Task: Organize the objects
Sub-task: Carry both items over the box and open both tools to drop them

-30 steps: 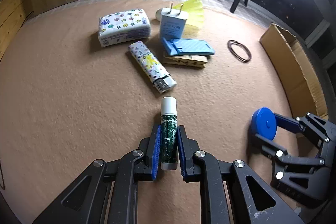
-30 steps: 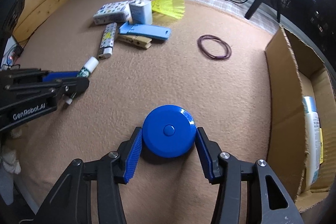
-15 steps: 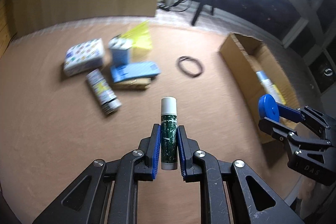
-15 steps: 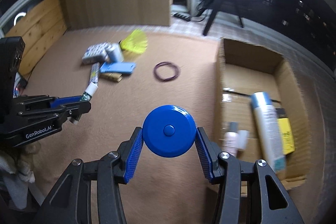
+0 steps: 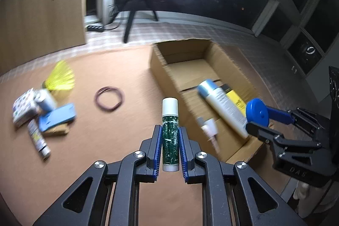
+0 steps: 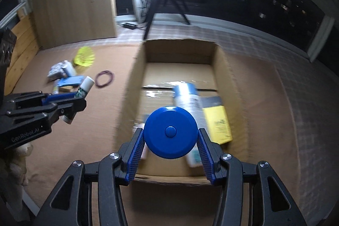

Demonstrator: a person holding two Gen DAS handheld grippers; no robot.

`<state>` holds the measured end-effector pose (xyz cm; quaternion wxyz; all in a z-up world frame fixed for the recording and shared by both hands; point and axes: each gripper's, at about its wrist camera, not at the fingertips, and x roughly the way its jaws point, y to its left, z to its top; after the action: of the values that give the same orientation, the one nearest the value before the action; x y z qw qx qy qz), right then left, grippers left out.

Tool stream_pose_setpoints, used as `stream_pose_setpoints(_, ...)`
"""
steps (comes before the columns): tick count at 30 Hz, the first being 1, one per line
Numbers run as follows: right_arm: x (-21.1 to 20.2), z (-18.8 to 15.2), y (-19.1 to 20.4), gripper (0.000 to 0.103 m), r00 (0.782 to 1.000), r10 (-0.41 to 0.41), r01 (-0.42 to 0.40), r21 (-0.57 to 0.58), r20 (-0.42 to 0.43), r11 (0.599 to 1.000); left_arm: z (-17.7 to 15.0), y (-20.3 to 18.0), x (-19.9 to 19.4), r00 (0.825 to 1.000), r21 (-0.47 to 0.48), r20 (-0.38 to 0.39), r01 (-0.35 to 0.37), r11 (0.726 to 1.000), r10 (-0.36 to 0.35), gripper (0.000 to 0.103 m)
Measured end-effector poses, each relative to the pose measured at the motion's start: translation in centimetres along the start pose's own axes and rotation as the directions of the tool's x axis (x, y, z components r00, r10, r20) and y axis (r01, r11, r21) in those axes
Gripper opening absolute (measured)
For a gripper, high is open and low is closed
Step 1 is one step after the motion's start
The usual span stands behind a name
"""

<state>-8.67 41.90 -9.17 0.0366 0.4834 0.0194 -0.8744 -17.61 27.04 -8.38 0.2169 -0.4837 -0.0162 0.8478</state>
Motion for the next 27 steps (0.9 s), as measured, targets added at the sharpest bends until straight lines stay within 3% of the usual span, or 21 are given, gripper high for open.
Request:
stream_pose_setpoints(13,1.4,-0.3,-2.9,0.046,1.0,-0.015,0.016,0.016,-0.023,1.0,2.2,-4.9,4.1,0.999,0.042,-0.034,0.04,0.998,-0.039,0.017)
stream_pose_setpoints(15,1.5,-0.3,-2.9,0.047,1.0,-0.021,0.022,0.016,-0.021,1.0,2.3,-5.0,4.1,0.998,0.043,-0.034,0.05,0.998,-0.049,0.017)
stream_pose_setpoints(17,1.4,-0.2,-2.9,0.047,0.999,-0.026,0.027,0.014,-0.018,1.0,2.3,-4.9,4.0,0.998,0.038,-0.036,0.059,0.998,-0.057,0.025)
stream_pose_setpoints(27,0.8,0.0,-1.9,0.052,1.0,-0.002,0.003,0.028,-0.011,1.0,2.1,-2.8,2.3,0.999,0.015,-0.008,0.04,0.999,-0.04,0.025)
